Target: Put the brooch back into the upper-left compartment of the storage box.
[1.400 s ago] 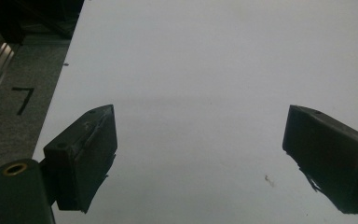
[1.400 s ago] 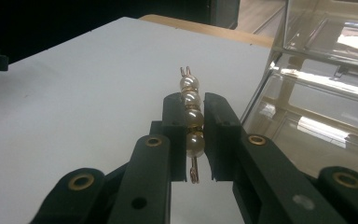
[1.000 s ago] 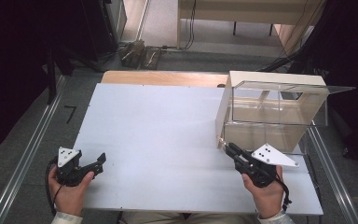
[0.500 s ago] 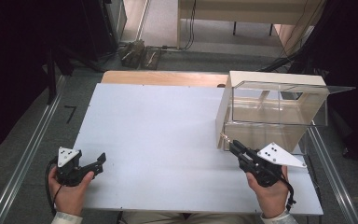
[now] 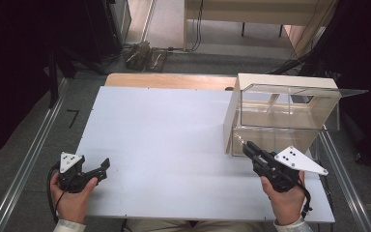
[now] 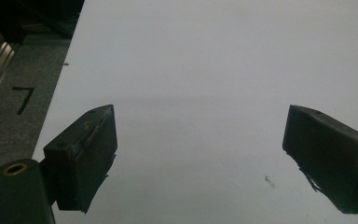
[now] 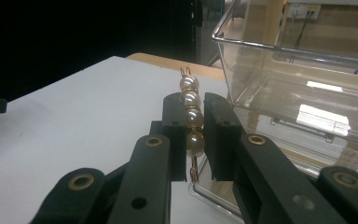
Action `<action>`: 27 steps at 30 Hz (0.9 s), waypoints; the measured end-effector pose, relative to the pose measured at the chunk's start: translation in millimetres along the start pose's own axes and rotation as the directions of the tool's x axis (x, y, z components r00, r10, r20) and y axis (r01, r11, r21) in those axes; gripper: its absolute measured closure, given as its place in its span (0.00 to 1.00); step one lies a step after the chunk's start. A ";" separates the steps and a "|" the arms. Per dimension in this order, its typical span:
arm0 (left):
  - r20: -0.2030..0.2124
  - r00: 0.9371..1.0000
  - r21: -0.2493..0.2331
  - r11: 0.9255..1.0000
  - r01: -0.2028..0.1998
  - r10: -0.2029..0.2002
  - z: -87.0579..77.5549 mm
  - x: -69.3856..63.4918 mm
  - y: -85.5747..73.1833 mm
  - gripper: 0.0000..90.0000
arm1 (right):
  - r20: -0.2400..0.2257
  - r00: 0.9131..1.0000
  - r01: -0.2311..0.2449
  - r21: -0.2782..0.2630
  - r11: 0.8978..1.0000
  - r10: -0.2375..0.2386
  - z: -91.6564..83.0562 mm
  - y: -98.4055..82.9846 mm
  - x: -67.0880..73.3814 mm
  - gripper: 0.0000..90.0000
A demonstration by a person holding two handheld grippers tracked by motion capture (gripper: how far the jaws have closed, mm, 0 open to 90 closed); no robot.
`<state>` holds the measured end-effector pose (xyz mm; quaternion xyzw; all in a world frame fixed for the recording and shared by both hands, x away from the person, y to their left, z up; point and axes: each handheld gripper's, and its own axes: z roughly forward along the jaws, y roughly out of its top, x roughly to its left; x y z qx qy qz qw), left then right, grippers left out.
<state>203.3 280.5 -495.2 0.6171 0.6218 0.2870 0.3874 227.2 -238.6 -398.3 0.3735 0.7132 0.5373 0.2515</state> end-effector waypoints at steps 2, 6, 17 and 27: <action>-0.003 1.000 0.000 1.000 -0.001 0.001 0.0 -0.2 -0.1 0.11 | 0.002 1.000 -0.001 0.000 1.000 0.001 -0.3 0.7 -0.3 0.86; -0.001 1.000 0.000 1.000 0.000 0.000 0.1 -0.1 -0.1 0.11 | 0.001 1.000 0.000 -0.009 1.000 0.000 -0.9 2.5 -0.8 0.86; -0.004 1.000 0.000 1.000 0.001 -0.001 0.3 -0.5 -0.2 0.11 | 0.008 1.000 0.005 -0.031 0.999 -0.005 -3.8 9.2 -2.8 0.86; -0.003 1.000 0.002 1.000 -0.001 0.001 0.4 -0.7 -0.2 0.11 | 0.019 1.000 0.003 -0.045 0.999 -0.002 -5.2 14.7 -5.7 0.86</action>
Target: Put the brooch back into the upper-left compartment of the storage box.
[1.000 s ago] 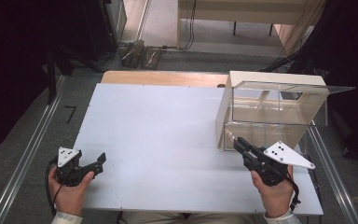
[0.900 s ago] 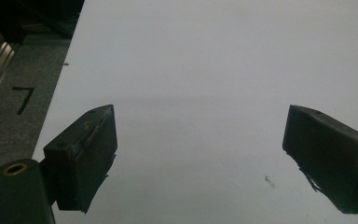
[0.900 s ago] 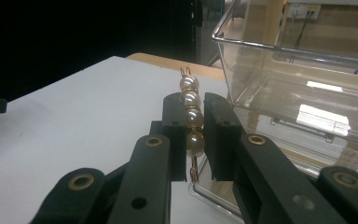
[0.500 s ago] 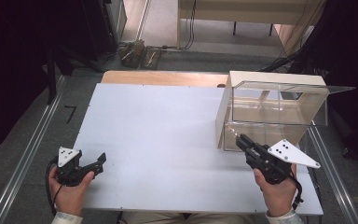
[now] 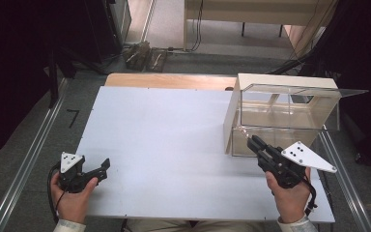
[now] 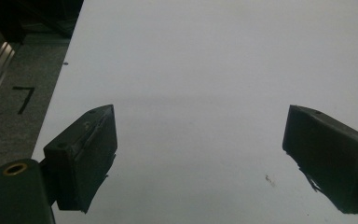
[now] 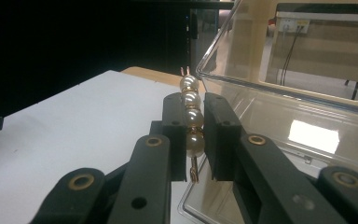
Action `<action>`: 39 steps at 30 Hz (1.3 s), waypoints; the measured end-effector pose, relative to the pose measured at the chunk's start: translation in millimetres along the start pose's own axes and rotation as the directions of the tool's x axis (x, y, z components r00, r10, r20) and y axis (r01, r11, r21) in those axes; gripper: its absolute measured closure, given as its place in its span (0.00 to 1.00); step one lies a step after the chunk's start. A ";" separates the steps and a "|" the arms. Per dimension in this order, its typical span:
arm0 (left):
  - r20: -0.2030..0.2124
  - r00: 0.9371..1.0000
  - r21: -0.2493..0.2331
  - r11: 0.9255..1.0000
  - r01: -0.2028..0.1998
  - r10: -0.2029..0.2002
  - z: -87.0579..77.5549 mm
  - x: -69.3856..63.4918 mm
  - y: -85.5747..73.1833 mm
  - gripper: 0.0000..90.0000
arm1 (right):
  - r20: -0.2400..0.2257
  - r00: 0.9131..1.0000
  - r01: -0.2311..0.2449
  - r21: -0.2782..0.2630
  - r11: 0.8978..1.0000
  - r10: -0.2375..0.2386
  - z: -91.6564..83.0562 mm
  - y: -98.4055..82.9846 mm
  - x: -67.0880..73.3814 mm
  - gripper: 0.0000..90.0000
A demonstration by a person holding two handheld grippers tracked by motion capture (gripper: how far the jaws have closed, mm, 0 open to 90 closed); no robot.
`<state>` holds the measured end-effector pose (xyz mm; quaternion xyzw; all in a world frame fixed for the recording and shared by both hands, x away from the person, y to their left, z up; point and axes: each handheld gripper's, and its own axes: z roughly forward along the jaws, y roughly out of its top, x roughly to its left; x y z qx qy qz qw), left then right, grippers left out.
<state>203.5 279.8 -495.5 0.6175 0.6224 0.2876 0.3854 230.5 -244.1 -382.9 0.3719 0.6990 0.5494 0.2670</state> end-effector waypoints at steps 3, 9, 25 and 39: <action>0.000 1.000 0.000 1.000 0.000 0.000 0.0 0.1 -0.1 0.11 | -0.001 1.000 0.001 -0.006 1.000 -0.001 0.1 1.5 -0.5 0.86; 0.001 1.000 -0.001 1.000 -0.001 0.001 0.1 -0.2 0.0 0.11 | 0.012 1.000 -0.001 -0.019 1.000 0.001 0.7 6.2 -2.3 0.86; 0.002 1.000 -0.001 1.000 -0.001 0.001 0.5 -0.5 -0.1 0.11 | 0.039 0.999 -0.002 -0.045 0.999 0.004 1.2 15.7 -11.0 0.86; 0.004 1.000 -0.002 1.000 -0.002 0.002 0.7 -0.9 0.0 0.11 | 0.065 0.998 -0.011 -0.053 0.999 0.015 6.4 20.9 -19.0 0.86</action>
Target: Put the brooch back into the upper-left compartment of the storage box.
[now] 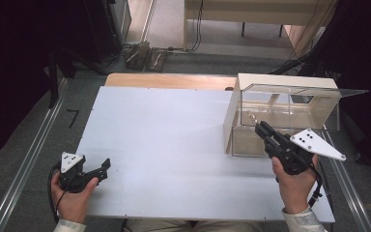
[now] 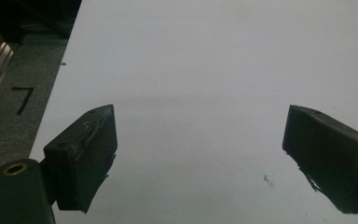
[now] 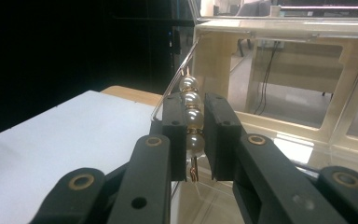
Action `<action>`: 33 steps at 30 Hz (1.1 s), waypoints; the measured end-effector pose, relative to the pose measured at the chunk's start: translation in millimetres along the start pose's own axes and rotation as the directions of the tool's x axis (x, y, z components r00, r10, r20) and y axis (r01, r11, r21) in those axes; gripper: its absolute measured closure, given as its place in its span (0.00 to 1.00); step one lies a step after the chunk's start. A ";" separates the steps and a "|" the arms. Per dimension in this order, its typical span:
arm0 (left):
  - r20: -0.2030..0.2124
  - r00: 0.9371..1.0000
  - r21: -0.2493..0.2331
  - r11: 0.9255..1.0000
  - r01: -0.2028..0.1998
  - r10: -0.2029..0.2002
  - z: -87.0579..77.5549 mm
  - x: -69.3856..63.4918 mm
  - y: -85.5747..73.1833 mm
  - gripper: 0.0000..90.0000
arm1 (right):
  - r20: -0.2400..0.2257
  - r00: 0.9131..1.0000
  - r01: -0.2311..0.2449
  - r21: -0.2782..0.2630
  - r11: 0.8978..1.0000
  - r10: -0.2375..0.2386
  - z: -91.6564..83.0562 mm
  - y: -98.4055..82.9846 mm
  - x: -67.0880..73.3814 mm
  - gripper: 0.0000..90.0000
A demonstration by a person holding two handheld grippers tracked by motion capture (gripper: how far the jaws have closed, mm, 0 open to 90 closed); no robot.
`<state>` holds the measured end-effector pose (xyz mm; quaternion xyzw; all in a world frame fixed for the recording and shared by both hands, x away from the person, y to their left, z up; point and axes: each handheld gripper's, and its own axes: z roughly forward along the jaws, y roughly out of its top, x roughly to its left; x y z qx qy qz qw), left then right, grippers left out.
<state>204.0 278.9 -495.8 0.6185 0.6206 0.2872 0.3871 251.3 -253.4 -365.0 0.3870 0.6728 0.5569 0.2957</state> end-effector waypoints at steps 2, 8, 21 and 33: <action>-0.001 1.000 -0.001 1.000 0.000 0.000 -0.1 0.0 0.0 0.11 | 0.005 1.000 -0.002 -0.002 1.000 0.002 2.0 1.4 -2.1 0.86; 0.001 1.000 -0.001 1.000 0.000 0.000 -0.2 0.1 0.0 0.11 | 0.018 1.000 -0.009 -0.003 1.000 0.009 5.3 3.8 -6.2 0.86; 0.001 1.000 0.001 1.000 0.003 -0.003 -0.2 0.3 0.0 0.11 | 0.046 0.999 -0.026 -0.018 1.000 0.027 16.6 10.6 -18.2 0.86; 0.002 1.000 0.003 1.000 0.002 -0.002 0.0 0.3 -0.1 0.11 | 0.080 0.996 -0.042 -0.010 0.999 0.043 28.6 11.0 -31.4 0.86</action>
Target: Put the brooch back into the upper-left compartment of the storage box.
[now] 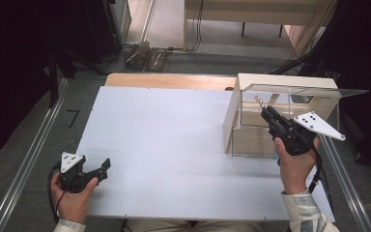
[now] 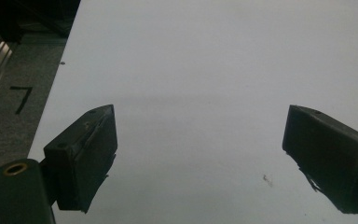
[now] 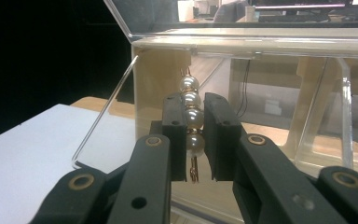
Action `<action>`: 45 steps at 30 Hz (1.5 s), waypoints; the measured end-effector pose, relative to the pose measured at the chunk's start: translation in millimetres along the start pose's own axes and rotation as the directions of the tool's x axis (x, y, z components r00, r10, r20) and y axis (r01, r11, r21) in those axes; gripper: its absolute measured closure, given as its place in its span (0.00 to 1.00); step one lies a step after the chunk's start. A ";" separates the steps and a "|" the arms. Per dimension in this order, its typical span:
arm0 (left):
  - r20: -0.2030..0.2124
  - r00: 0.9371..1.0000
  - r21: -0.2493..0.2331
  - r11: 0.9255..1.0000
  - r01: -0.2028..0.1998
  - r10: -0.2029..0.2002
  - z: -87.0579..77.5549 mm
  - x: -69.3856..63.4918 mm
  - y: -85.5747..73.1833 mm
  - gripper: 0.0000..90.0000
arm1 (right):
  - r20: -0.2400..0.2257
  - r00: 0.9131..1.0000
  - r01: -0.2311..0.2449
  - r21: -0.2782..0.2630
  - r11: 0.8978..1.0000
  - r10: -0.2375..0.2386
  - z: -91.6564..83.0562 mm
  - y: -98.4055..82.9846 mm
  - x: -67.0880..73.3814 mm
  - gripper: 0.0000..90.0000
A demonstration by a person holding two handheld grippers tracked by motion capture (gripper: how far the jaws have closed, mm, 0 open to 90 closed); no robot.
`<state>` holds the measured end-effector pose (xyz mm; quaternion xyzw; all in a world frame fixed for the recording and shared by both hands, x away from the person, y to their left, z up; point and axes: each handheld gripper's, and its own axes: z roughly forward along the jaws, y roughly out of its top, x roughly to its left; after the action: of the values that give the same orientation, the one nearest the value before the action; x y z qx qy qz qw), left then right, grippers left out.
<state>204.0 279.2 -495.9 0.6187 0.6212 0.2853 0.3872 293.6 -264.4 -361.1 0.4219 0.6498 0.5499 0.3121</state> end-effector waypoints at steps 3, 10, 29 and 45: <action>0.001 1.000 0.000 1.000 0.001 -0.001 0.1 -0.1 0.0 0.11 | 0.009 1.000 -0.003 0.009 1.000 0.003 2.2 -0.7 -1.4 0.86; 0.004 1.000 0.001 1.000 0.000 0.000 0.1 0.2 0.0 0.11 | -0.028 0.999 -0.020 0.011 1.000 0.020 3.2 -1.6 -0.9 0.69; 0.003 1.000 -0.005 1.000 0.003 -0.003 -0.6 0.0 0.1 0.11 | -0.056 0.998 0.000 0.025 1.000 0.001 -2.4 -2.6 5.2 0.44; 0.005 1.000 -0.007 1.000 0.002 -0.002 -0.9 -0.1 0.3 0.11 | -0.022 0.999 0.045 0.042 0.998 -0.044 -6.0 -4.9 10.4 0.20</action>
<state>203.4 279.2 -495.2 0.6174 0.6197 0.2858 0.3914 282.7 -258.0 -364.0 0.4080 0.6740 0.5331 0.3083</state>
